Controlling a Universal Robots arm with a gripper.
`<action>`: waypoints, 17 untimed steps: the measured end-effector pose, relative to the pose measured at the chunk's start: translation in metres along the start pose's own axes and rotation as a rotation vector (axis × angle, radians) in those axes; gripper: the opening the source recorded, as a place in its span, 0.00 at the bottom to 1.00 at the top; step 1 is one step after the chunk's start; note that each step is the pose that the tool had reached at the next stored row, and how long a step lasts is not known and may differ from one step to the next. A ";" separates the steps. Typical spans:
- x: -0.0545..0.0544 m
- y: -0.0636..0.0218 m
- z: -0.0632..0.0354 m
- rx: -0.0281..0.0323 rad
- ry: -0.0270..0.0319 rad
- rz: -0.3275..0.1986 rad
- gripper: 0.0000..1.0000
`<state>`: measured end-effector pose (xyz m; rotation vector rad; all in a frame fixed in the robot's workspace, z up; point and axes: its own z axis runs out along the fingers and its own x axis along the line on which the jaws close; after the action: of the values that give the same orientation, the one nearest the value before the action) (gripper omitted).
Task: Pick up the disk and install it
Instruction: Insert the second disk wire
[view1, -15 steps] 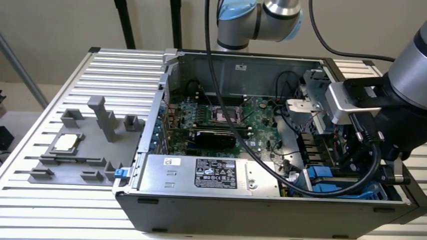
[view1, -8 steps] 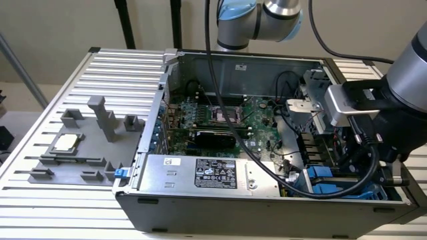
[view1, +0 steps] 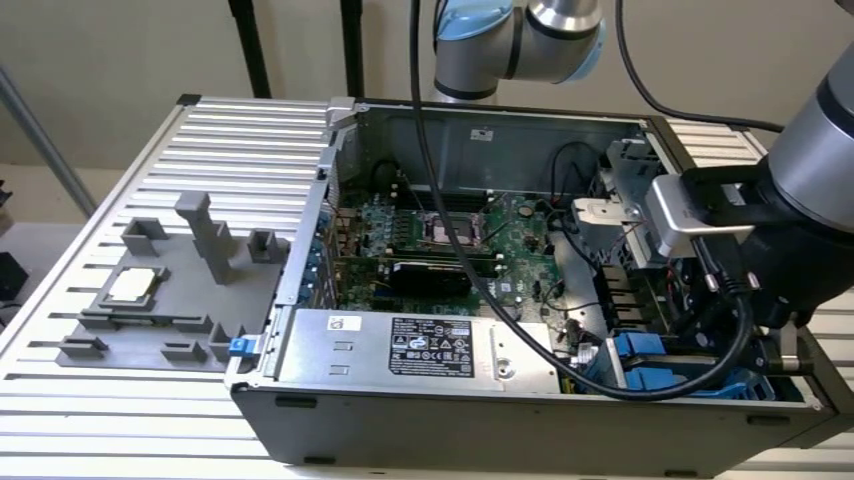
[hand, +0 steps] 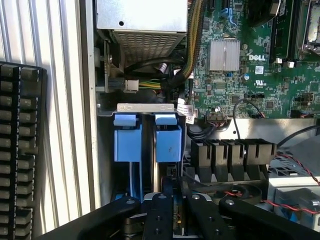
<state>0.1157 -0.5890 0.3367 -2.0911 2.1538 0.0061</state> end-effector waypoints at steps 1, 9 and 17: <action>0.000 0.0000 0.0003 0.0000 0.0001 0.000 0.16; -0.001 -0.0011 -0.0117 -0.0011 -0.0009 0.000 0.25; -0.001 0.0203 -0.0221 -0.0011 -0.0009 0.000 0.25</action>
<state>0.0934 -0.5895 0.3568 -2.0909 2.1540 0.0083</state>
